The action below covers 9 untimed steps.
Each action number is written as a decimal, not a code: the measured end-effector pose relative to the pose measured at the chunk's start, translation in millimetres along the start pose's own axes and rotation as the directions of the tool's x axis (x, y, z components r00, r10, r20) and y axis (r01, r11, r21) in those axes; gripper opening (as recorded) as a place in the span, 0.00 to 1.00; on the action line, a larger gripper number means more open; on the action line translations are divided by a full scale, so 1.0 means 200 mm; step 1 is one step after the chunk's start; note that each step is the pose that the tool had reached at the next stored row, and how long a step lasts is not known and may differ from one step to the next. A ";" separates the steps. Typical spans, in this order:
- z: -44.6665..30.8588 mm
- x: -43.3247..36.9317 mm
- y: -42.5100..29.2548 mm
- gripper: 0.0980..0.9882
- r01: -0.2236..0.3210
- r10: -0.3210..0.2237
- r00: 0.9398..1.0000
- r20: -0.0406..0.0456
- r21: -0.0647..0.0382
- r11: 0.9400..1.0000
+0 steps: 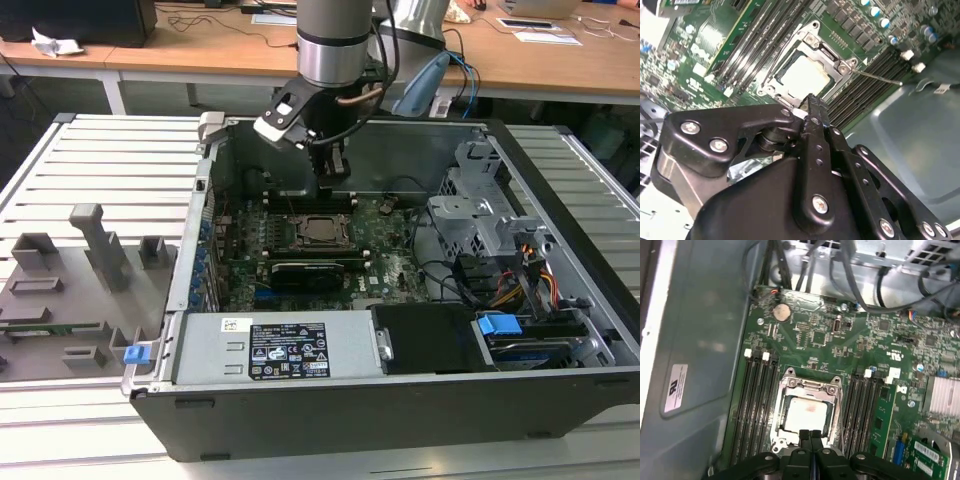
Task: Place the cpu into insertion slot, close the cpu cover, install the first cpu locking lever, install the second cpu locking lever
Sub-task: 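Install the first cpu locking lever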
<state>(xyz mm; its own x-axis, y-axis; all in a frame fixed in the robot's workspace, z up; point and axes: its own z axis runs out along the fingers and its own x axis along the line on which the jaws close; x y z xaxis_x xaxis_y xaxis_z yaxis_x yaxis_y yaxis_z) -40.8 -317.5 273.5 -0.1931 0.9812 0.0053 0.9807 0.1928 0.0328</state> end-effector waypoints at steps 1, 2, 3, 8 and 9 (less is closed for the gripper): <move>0.000 0.000 0.000 0.01 0.017 -0.017 1.000 0.000 0.000 1.000; 0.000 0.000 0.000 0.01 0.031 -0.031 1.000 -0.001 0.000 1.000; 0.000 0.000 0.000 0.01 0.047 -0.047 0.999 -0.001 0.000 0.999; 0.000 0.000 0.000 0.01 0.101 -0.101 0.995 -0.003 0.000 0.995; 0.000 0.000 0.000 0.01 0.105 -0.105 0.994 -0.003 0.000 0.994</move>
<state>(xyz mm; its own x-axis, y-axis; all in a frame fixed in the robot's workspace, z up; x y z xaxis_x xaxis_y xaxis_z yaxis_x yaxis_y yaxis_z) -40.8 -317.5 273.5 -0.2952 0.9554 0.0052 0.9550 0.2949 0.0329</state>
